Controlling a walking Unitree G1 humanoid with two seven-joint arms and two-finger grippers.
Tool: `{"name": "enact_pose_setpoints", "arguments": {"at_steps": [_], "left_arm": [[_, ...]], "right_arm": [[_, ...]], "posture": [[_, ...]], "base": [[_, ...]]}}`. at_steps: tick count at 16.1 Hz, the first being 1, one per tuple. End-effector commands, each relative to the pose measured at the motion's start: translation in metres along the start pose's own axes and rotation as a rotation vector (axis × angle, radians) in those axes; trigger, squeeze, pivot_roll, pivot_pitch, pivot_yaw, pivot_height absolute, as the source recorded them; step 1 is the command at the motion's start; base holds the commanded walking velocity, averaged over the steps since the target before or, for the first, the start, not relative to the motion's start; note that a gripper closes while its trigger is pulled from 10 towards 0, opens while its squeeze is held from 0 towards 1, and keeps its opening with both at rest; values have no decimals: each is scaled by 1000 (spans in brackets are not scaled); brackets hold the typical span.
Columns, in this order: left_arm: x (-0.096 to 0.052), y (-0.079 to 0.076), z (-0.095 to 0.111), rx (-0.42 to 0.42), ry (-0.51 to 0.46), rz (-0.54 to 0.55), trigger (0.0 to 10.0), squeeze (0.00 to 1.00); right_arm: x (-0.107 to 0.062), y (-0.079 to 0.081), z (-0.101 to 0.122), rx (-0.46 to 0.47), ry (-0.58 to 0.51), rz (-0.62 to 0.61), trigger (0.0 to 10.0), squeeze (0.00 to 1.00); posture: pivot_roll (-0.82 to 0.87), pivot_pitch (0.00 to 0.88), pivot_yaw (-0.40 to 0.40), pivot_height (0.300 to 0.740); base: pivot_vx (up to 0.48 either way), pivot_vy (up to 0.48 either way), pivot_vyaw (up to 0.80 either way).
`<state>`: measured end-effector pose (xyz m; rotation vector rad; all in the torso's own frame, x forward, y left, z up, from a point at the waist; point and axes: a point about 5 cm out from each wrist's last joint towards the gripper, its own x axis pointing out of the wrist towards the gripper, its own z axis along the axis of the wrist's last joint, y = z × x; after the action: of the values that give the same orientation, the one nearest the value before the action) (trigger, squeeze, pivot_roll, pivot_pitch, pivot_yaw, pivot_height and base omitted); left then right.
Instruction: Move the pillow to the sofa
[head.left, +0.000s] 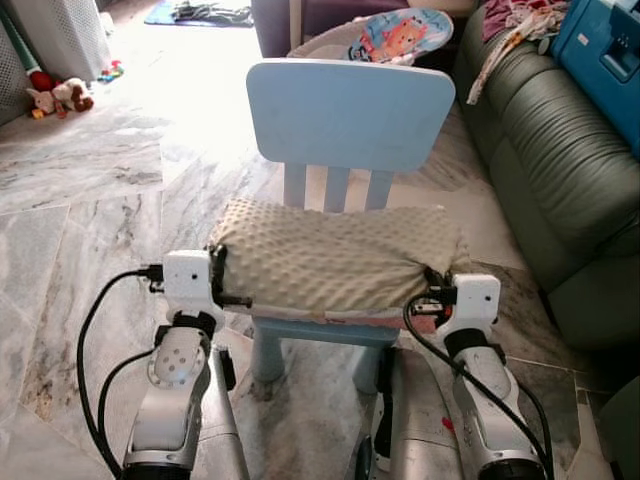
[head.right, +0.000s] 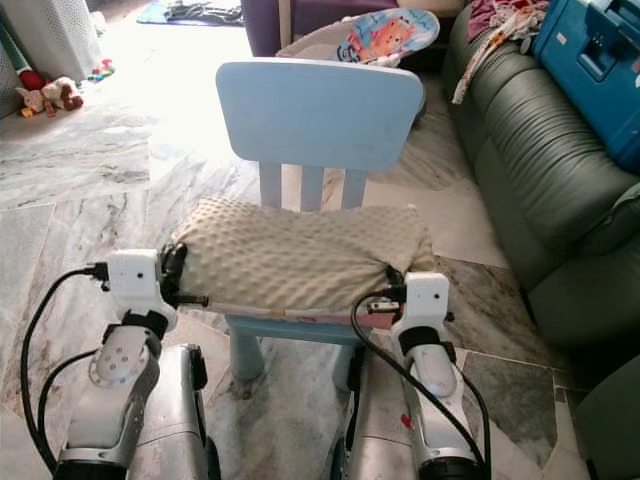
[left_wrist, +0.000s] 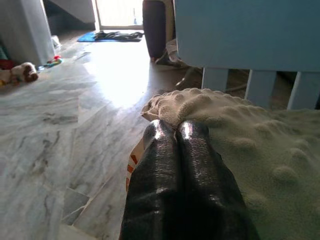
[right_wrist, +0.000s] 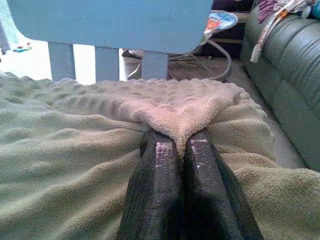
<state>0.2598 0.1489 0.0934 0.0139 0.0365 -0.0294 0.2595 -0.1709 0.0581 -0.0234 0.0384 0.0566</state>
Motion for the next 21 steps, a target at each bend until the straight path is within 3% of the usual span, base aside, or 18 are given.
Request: {"name": "enact_pose_setpoints", "arguments": {"at_steps": [1, 13, 21], "left_arm": [[1, -3, 7, 4, -17, -8, 10000, 0], [5, -10, 7, -9, 0, -41, 10000, 0], [11, -14, -2, -47, 83, -37, 10000, 0]], "right_arm": [[5, 2, 12, -4, -41, 17, 10000, 0], [8, 2, 15, 18, -31, 23, 10000, 0], [10, 0, 19, 19, -34, 16, 10000, 0]], "posture": [[27, 0, -38, 514], [14, 0, -28, 644], [0, 0, -31, 730]], "base": [[0, 0, 0], [0, 0, 0], [0, 0, 0]]}}
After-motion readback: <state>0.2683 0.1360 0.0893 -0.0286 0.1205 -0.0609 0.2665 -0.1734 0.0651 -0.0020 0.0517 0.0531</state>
